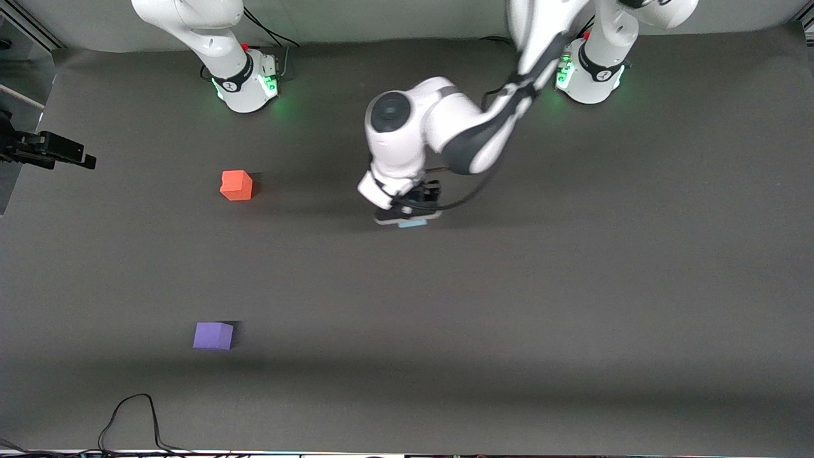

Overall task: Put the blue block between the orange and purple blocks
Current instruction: 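Carry the blue block to mid-table and set it down, then open the left gripper and withdraw it while the right gripper reaches out, then move the right gripper over the blue block and lower it, then grasp the blue block with the right gripper and lift it, then carry the blue block with the right gripper toward the purple block, then lower the blue block between orange and purple blocks, open the right gripper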

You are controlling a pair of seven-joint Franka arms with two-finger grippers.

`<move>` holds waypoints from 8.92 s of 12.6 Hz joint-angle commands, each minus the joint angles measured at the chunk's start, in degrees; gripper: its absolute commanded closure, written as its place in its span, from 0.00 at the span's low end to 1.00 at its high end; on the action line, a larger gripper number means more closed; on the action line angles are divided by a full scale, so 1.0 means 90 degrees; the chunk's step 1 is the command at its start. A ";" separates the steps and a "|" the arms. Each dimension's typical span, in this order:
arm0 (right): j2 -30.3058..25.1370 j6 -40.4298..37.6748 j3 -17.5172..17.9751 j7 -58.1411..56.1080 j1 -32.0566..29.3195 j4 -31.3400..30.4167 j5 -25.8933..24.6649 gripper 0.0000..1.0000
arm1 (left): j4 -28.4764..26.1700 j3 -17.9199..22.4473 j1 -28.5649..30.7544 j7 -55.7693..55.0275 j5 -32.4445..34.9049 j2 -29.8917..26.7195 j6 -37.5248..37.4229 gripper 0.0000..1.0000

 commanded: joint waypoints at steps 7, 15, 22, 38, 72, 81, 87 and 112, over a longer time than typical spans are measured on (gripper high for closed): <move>0.0039 -0.0148 0.0060 0.0238 0.0064 0.0143 0.0041 0.00 | 0.0692 0.0139 -0.0475 -0.0021 0.0271 0.1547 0.1248 0.62; -0.0733 0.0506 0.0001 0.0111 0.0611 -0.0844 -0.0429 0.00 | 0.0780 -0.0288 0.0508 0.0465 -0.0137 0.0652 0.0383 0.00; -0.0354 0.0438 0.0079 0.0334 0.0631 -0.0572 -0.0087 0.00 | 0.0263 -0.0681 0.3544 0.3225 -0.1387 -0.1614 -0.2555 0.00; 0.2400 0.1784 0.0294 0.5697 0.4545 0.0944 0.0607 0.00 | -0.1320 -0.0313 0.6441 0.6649 -0.1330 -0.4390 -0.3194 0.00; 0.1545 0.2484 -0.0515 0.4320 0.5094 -0.0827 0.0304 0.81 | -0.1027 0.0882 0.4974 0.7215 -0.1086 -0.4341 -0.3360 0.00; 0.1005 0.0341 -0.3247 0.1055 0.5094 0.0006 0.0216 0.80 | -0.1017 0.0882 0.4936 0.7098 -0.1076 -0.4341 -0.3379 0.00; 0.1025 0.0428 -0.4949 -0.1149 0.5103 -0.0150 -0.0067 0.79 | -0.1007 0.0882 0.4945 0.7108 -0.1076 -0.4302 -0.3399 0.00; 0.4638 0.4745 -0.4618 -0.2653 0.5143 -0.2221 0.3205 0.00 | -0.1027 0.0862 0.4916 0.7020 -0.1086 -0.4263 -0.3243 0.00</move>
